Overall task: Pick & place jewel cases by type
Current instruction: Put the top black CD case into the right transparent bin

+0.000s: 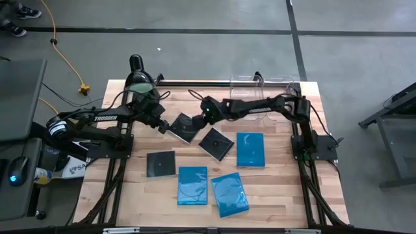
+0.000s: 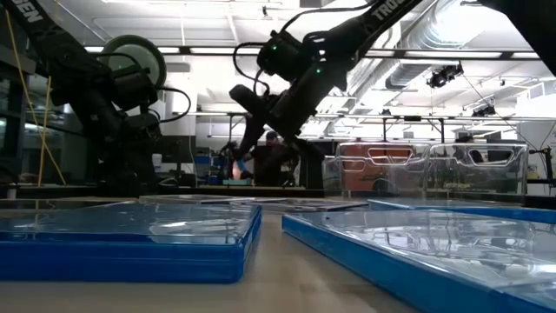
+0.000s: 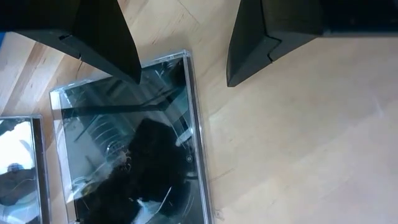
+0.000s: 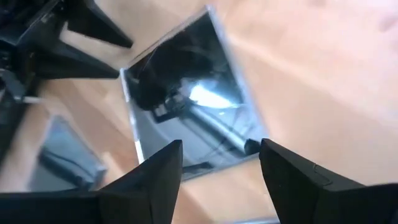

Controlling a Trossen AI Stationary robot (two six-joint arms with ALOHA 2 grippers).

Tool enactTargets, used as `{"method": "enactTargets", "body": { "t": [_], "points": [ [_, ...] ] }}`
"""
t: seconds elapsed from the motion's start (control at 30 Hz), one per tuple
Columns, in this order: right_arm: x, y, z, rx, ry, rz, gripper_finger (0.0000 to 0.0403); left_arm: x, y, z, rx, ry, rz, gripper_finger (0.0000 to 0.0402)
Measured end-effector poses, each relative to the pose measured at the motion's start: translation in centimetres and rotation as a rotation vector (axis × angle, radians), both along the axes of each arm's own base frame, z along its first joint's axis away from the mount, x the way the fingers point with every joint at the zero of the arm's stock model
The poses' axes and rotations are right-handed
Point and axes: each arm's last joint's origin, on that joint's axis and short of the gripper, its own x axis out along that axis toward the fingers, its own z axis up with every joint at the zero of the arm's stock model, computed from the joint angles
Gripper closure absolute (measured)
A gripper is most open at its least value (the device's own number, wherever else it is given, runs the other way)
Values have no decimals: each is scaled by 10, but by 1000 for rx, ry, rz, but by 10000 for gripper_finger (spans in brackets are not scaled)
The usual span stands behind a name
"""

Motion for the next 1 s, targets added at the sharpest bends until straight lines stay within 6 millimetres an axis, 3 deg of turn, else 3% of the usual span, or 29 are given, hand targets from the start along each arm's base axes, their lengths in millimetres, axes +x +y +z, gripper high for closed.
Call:
{"method": "enactTargets", "body": {
  "t": [0.17,0.43,1.0],
  "points": [
    [-2,-11,6,-140,51,122,204,0,0,0,2,1,1,165],
    [-2,-7,3,-309,104,320,204,0,0,0,0,0,0,165],
    [8,-6,-29,-257,91,353,204,8,-9,-2,41,28,-45,165]
  ]
}}
